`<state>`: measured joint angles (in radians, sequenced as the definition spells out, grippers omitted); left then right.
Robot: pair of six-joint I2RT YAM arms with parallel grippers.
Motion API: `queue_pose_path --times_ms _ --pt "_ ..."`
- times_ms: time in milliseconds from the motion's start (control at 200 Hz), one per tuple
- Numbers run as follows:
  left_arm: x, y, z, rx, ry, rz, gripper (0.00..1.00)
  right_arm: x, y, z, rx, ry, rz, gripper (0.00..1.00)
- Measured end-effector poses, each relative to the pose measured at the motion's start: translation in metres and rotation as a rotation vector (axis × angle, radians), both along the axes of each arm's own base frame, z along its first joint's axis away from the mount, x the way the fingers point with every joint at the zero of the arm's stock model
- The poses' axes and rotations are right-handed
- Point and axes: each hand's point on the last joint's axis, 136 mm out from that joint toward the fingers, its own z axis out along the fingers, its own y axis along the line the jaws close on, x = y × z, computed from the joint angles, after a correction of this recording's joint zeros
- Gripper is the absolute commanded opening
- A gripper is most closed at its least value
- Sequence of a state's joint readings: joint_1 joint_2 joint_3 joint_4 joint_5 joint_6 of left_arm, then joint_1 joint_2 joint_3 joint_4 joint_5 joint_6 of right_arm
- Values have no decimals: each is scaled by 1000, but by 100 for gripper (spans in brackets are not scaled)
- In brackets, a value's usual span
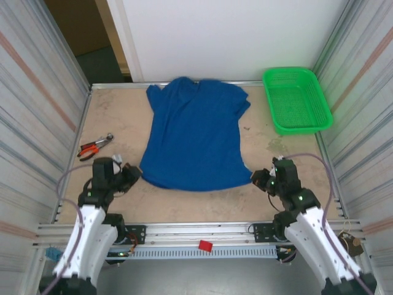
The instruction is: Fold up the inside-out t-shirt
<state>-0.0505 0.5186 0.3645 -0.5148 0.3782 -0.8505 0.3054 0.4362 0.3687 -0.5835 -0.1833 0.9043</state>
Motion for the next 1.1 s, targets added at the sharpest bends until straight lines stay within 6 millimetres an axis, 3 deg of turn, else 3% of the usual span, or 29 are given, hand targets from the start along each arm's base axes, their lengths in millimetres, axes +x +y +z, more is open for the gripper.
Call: queue_pose_path --times_ms 75,95,120,145,165,225,301,376,441,551,621,696,827,967,1102 --pt "-14 6 -6 7 -14 36 0 -11 -11 -1 7 -18 -60 0" --pt "-16 7 -8 8 -16 41 6 -13 -13 -2 7 -16 -75 0" --pt "-18 8 -10 10 -15 49 19 -15 -16 -4 5 -15 -89 12" --pt "-20 9 -12 11 -13 56 33 -16 -18 -6 6 -10 -105 34" --pt "-21 9 -14 13 -8 57 43 -17 -19 -7 10 -2 -116 46" --pt "-24 11 -20 18 21 70 61 -21 -23 -15 -6 29 -134 61" --pt "-26 12 -27 27 60 70 72 -24 -27 -23 -37 82 -145 63" --pt "-28 14 -27 49 105 63 76 -28 -33 -21 -90 132 -155 62" --pt "-23 14 -13 60 97 54 79 -22 -36 2 -114 99 -159 60" --pt "0 12 26 69 21 38 81 -1 -33 51 -136 4 -132 60" --pt "22 11 44 80 -7 24 82 24 -23 73 -157 -27 -93 61" --pt "54 8 53 96 -8 3 82 61 -9 84 -179 -29 -41 60" --pt "133 0 50 124 18 -53 79 144 20 78 -165 -3 46 51" --pt "215 -15 33 154 16 -123 78 242 49 35 -101 54 117 45" --pt "269 -35 11 172 7 -180 78 303 70 -13 -39 92 155 42"
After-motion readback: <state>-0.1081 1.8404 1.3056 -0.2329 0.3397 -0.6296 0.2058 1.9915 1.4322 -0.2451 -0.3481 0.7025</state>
